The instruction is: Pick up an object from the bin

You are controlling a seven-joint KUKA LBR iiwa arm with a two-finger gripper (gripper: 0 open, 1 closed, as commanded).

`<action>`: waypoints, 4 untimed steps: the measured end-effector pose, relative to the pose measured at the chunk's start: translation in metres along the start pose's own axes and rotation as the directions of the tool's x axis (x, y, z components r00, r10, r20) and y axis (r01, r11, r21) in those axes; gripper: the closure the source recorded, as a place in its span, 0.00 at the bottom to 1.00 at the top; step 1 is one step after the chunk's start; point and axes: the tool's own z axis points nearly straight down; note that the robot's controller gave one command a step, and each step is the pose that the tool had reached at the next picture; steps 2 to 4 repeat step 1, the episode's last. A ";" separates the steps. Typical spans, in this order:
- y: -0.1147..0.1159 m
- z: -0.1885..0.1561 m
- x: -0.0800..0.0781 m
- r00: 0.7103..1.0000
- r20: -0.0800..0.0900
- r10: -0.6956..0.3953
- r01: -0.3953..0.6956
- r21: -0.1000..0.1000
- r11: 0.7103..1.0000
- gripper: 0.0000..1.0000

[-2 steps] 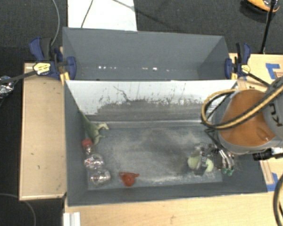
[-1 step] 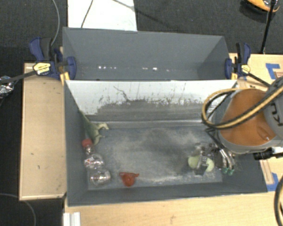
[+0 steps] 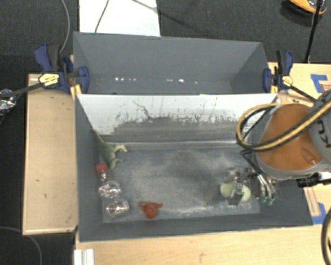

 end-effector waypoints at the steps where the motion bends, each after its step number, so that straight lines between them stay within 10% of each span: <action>1: 0.000 -0.002 0.000 1.000 0.001 -0.001 0.001 0.000 1.000 1.00; 4: 0.000 -0.002 0.000 1.000 0.001 -0.001 0.001 0.000 1.000 1.00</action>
Offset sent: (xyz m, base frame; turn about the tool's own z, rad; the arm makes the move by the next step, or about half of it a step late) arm -0.0001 0.0002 0.0090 0.0000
